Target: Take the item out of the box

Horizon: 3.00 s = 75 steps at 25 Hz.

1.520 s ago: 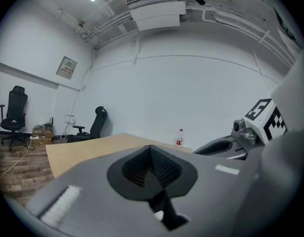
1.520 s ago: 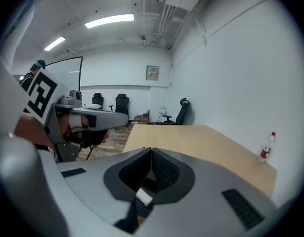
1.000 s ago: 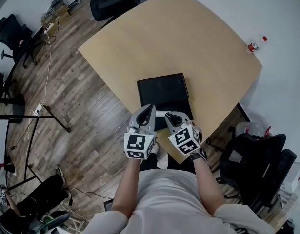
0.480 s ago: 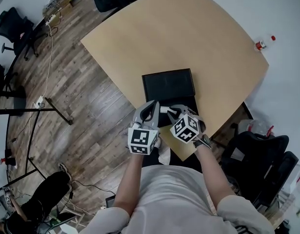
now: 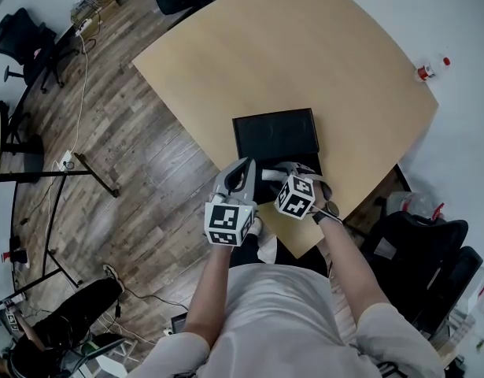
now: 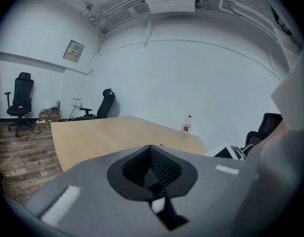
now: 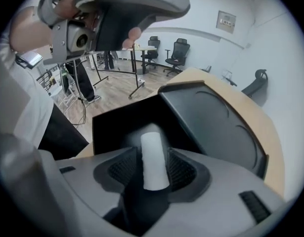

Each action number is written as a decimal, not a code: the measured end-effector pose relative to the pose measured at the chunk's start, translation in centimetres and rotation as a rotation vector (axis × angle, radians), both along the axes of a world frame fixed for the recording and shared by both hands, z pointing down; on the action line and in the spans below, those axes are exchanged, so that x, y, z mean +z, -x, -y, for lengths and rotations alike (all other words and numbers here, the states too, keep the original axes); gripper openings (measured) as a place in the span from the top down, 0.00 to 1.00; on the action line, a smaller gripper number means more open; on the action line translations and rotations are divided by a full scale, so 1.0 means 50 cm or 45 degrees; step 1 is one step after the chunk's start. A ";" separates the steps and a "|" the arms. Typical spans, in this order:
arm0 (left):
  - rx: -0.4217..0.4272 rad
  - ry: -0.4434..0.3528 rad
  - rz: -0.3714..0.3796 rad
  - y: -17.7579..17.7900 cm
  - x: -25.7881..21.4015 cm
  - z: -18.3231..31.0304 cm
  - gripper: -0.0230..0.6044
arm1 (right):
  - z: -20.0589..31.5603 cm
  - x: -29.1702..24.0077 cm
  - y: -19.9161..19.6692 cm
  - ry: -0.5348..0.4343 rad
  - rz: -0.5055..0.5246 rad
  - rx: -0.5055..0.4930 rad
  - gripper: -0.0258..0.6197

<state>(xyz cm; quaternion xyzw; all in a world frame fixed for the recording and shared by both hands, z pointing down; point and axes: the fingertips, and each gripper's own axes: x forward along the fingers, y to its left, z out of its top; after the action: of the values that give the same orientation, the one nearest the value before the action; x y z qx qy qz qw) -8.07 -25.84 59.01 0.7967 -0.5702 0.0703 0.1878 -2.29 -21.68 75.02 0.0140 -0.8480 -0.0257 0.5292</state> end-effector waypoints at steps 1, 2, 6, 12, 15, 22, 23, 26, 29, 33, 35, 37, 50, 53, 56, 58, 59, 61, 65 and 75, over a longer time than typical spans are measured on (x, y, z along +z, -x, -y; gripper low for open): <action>-0.004 -0.001 0.002 0.002 0.000 -0.001 0.95 | 0.001 0.007 -0.001 -0.010 -0.018 -0.024 0.69; -0.008 -0.003 0.003 0.004 -0.001 -0.001 0.95 | 0.002 0.013 -0.002 -0.021 -0.035 -0.046 0.68; -0.022 -0.014 0.006 0.015 -0.006 -0.002 0.95 | 0.009 0.030 0.002 -0.024 -0.064 -0.090 0.69; -0.050 -0.008 0.017 0.029 -0.001 -0.010 0.95 | 0.007 0.040 0.001 0.061 -0.051 -0.088 0.69; -0.059 -0.005 0.008 0.031 0.002 -0.014 0.95 | 0.005 0.039 -0.002 0.088 -0.027 -0.062 0.71; -0.073 -0.033 -0.030 0.024 -0.024 -0.010 0.95 | 0.005 0.041 -0.002 0.114 -0.034 -0.101 0.73; -0.072 -0.034 -0.026 0.023 -0.026 -0.010 0.95 | 0.006 0.040 -0.001 0.123 -0.028 -0.098 0.73; -0.065 -0.032 -0.005 0.023 -0.025 -0.014 0.95 | 0.007 0.038 0.001 0.134 -0.016 -0.104 0.74; -0.056 -0.029 0.010 0.021 -0.021 -0.019 0.95 | 0.003 0.038 0.001 0.099 -0.032 -0.178 0.74; -0.033 -0.032 0.035 0.006 -0.022 -0.021 0.95 | 0.012 0.034 -0.012 0.007 -0.085 -0.240 0.75; -0.022 -0.038 0.053 -0.002 -0.026 -0.022 0.95 | 0.018 0.022 -0.021 -0.016 -0.093 -0.238 0.75; -0.009 -0.046 0.081 -0.006 -0.028 -0.024 0.95 | 0.018 0.006 -0.034 -0.032 -0.109 -0.259 0.75; 0.033 -0.147 0.201 -0.004 -0.070 -0.037 0.95 | 0.031 -0.139 -0.089 -0.060 -0.087 -0.193 0.75; 0.058 -0.162 0.202 -0.013 -0.075 -0.036 0.95 | 0.043 -0.172 -0.099 -0.076 -0.069 -0.157 0.75; 0.081 -0.181 0.201 -0.024 -0.089 -0.037 0.95 | 0.053 -0.210 -0.112 -0.127 -0.063 -0.141 0.75; 0.099 -0.197 0.204 -0.030 -0.104 -0.037 0.95 | 0.060 -0.240 -0.117 -0.167 -0.055 -0.132 0.75; 0.109 -0.205 0.207 -0.033 -0.112 -0.036 0.95 | 0.064 -0.255 -0.120 -0.191 -0.053 -0.129 0.75; 0.128 -0.220 0.210 -0.038 -0.125 -0.036 0.95 | 0.070 -0.283 -0.126 -0.239 -0.055 -0.126 0.75; 0.153 -0.263 0.223 -0.046 -0.153 -0.033 0.95 | 0.080 -0.336 -0.143 -0.322 -0.057 -0.117 0.75; 0.177 -0.345 0.247 -0.073 -0.217 -0.011 0.95 | 0.091 -0.457 -0.185 -0.483 0.013 -0.039 0.75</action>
<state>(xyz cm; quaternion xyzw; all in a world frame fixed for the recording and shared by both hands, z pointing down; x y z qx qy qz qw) -4.41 -25.31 48.16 0.8416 -0.5336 0.0822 0.0175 6.98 -26.25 52.15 0.1008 -0.8308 -0.1932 0.5121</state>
